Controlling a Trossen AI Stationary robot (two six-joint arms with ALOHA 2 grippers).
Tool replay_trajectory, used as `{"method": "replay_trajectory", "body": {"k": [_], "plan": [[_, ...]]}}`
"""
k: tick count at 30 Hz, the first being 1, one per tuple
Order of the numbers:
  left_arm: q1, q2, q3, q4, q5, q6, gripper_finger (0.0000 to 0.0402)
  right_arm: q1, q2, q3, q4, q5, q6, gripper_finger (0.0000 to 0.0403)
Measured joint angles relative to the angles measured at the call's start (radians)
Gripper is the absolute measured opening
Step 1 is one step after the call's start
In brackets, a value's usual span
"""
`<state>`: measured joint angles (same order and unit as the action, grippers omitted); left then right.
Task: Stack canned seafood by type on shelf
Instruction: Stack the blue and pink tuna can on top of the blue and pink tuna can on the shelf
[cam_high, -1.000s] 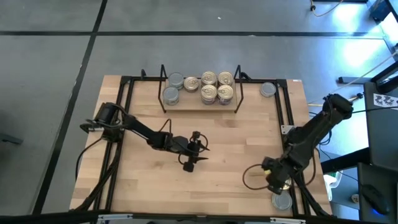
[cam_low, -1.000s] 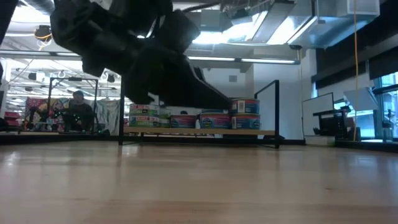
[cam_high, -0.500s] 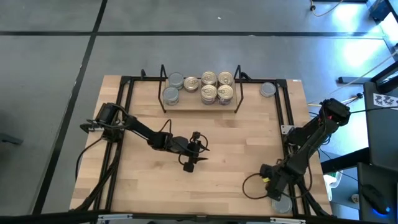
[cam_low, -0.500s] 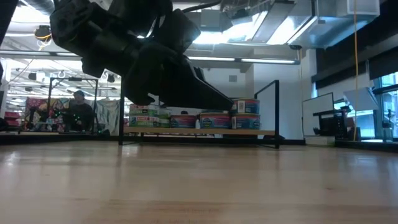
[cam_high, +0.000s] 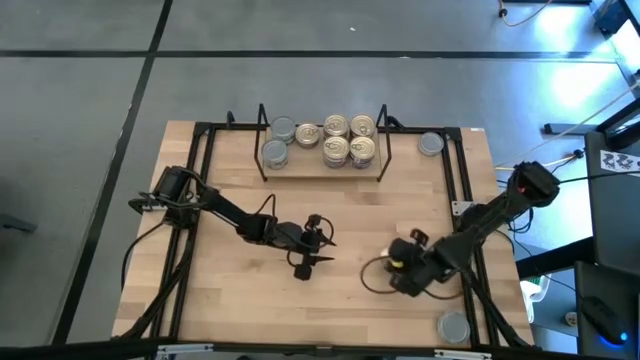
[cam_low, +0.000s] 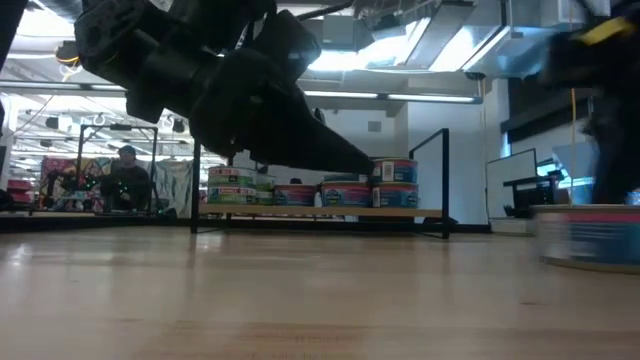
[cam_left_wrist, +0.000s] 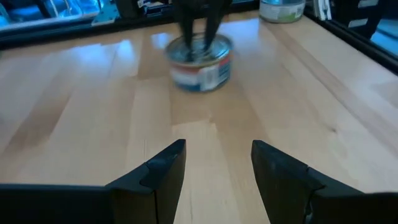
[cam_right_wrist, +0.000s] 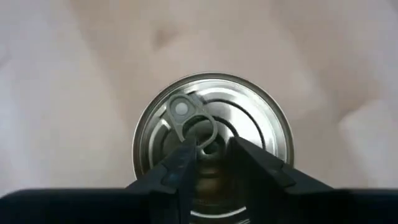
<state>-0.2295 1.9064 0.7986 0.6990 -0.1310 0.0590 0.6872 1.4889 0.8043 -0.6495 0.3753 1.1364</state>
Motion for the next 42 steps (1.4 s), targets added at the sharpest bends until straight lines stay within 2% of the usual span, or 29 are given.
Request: {"method": "replay_trajectory", "body": {"k": [5, 12, 16, 23, 28, 31, 34, 39, 42], "plan": [[0.000, 0.000, 0.000, -0.023, 0.000, -0.071, 0.0182, -0.104, 0.100, 0.004, 0.108, 0.089, -0.182, 0.0110], [-0.009, 0.000, 0.000, -0.025, -0.001, -0.085, 0.0182, -0.189, 0.175, 0.002, 0.463, 0.197, -0.520, 0.0110], [-0.009, -0.013, 0.008, -0.043, -0.001, -0.094, 0.0182, -0.175, 0.132, 0.058, 0.451, 0.182, -0.666, 0.0110], [-0.006, -0.055, 0.109, -0.171, 0.008, -0.067, 0.0182, -0.008, -0.036, 0.109, 0.255, 0.161, -0.666, 0.0111], [0.026, 0.002, 0.224, -0.282, 0.032, -0.029, 0.0182, 0.102, -0.055, 0.067, 0.213, 0.306, -0.550, 0.0115], [0.054, 0.040, 0.290, -0.363, 0.050, -0.028, 0.0182, 0.111, -0.043, 0.026, 0.246, 0.343, -0.472, 0.0146], [0.087, 0.073, 0.335, -0.397, 0.087, -0.030, 0.0182, 0.110, -0.019, -0.017, 0.280, 0.349, -0.404, 0.0200], [0.129, 0.132, 0.349, -0.364, 0.229, 0.001, 0.0182, 0.110, 0.030, -0.047, 0.379, 0.393, -0.412, 0.0290], [0.141, 0.154, 0.351, -0.338, 0.251, 0.019, 0.0182, 0.110, 0.063, -0.047, 0.418, 0.418, -0.439, 0.0327]]}}
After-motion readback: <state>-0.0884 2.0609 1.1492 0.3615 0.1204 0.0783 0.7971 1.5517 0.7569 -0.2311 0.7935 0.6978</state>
